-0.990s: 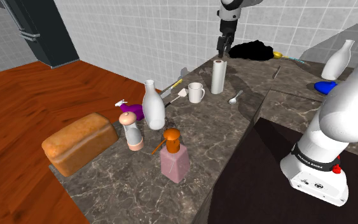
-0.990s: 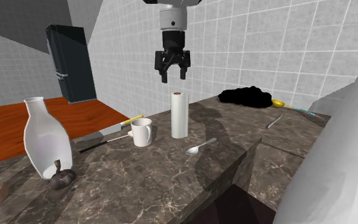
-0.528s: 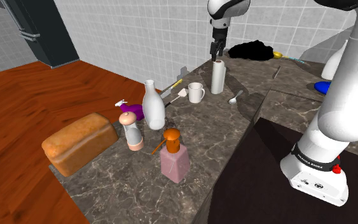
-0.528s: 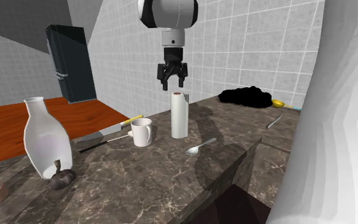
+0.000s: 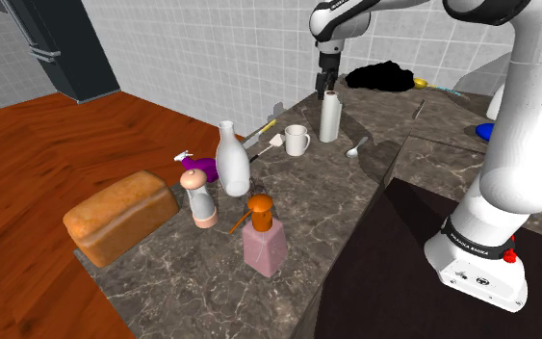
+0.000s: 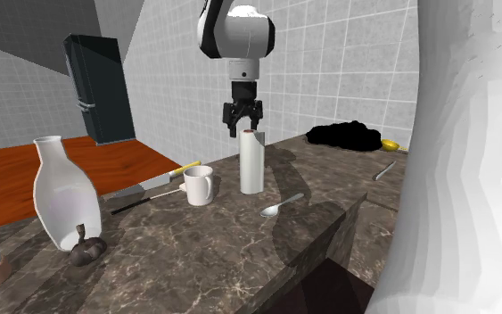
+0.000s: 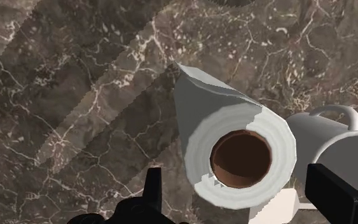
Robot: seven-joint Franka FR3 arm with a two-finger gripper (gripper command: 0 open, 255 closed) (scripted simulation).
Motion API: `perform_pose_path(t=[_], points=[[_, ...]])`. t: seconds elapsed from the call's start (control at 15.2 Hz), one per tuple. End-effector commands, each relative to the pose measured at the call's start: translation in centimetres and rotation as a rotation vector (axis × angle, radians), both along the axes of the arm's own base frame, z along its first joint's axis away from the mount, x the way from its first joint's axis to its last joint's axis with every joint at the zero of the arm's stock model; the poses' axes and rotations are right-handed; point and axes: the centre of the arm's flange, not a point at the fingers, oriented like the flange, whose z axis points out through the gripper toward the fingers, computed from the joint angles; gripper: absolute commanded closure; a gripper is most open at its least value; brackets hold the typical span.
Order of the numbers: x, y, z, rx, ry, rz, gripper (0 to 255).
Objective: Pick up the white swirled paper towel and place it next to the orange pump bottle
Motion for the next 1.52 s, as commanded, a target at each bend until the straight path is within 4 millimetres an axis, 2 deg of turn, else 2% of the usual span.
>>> perform_pose_path(t=[0.0,0.53,0.59,1.19,1.45], points=[[0.1,-0.1,-1.5,0.000,0.000,0.000,0],[0.1,-0.1,-1.5,0.000,0.000,0.000,0],[0.1,-0.1,-1.5,0.000,0.000,0.000,255],[0.1,-0.1,-1.5,0.000,0.000,0.000,255],[0.1,-0.1,0.6,0.000,0.000,0.000,255]])
